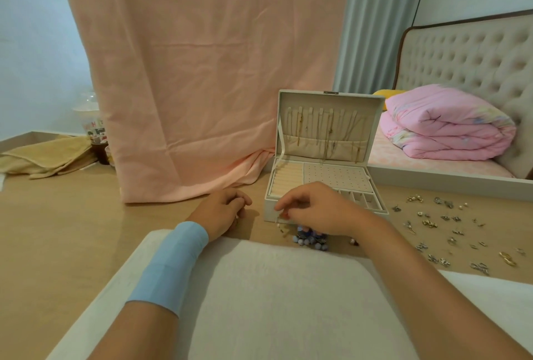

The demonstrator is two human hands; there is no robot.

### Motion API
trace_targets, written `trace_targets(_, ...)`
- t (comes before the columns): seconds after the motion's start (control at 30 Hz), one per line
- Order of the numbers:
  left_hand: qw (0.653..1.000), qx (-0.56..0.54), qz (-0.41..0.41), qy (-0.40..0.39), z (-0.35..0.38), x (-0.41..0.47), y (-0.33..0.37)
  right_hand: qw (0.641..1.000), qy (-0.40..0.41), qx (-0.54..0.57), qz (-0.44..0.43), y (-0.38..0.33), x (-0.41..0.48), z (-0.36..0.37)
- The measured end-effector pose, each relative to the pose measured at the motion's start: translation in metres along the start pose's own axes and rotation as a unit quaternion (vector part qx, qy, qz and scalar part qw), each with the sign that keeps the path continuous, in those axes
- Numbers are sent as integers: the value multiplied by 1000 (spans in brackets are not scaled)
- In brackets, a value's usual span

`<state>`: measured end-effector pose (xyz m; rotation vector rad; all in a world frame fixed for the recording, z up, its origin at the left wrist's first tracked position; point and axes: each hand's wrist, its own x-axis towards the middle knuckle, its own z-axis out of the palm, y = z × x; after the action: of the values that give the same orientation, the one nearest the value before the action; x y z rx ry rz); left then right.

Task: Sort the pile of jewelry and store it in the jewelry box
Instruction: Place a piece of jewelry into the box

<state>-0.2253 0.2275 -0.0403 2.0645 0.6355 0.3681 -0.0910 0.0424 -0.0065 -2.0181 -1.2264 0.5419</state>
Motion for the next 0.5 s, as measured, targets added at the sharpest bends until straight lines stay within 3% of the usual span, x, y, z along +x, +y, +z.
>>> trace_targets(0.2, 995, -84, 56, 27, 4, -2, 23, 985, 37, 170, 7, 5, -1, -27)
trace_targets(0.5, 991, -51, 123, -32, 37, 39, 86, 967, 167, 190, 29, 28, -9, -63)
